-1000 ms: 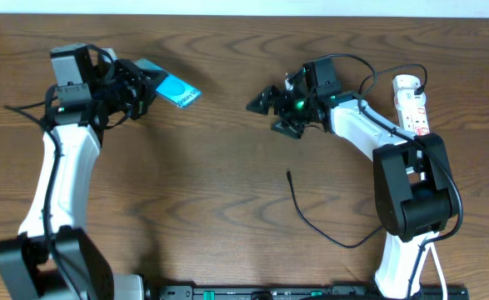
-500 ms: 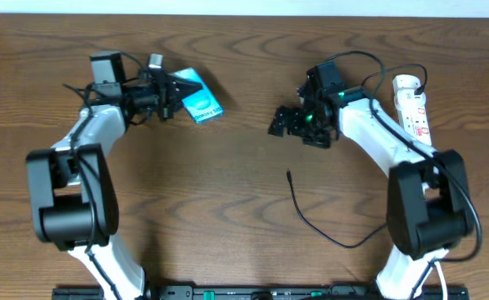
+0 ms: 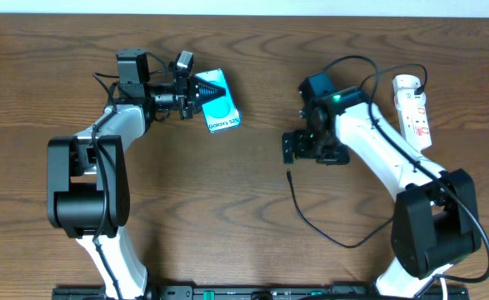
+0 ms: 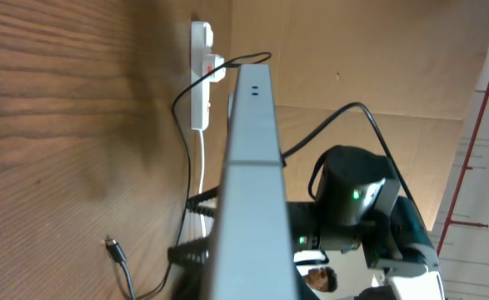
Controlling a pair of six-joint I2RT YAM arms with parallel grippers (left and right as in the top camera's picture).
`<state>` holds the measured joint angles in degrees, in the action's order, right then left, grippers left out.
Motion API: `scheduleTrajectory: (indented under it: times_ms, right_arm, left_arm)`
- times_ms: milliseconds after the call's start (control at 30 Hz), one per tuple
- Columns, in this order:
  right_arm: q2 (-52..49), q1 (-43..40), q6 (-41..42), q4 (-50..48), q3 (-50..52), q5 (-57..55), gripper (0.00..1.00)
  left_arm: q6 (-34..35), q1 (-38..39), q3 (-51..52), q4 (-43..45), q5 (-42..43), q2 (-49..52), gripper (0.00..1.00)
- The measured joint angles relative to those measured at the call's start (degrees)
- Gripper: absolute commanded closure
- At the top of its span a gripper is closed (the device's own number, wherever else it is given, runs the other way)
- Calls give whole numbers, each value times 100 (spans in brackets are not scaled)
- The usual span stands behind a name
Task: Plug charger to phone and switch on socket
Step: 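Move the right gripper down over the black cable's plug on the table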
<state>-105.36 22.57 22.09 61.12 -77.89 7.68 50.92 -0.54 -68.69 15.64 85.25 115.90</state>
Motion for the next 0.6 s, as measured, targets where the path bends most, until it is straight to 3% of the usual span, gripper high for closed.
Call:
scheduleTrajectory:
  times_ms: [600]
  right_arm:
    - [0,638,483,-407,531,-345,16]
  left_arm:
    - [-306,20,0,0,212,2,93]
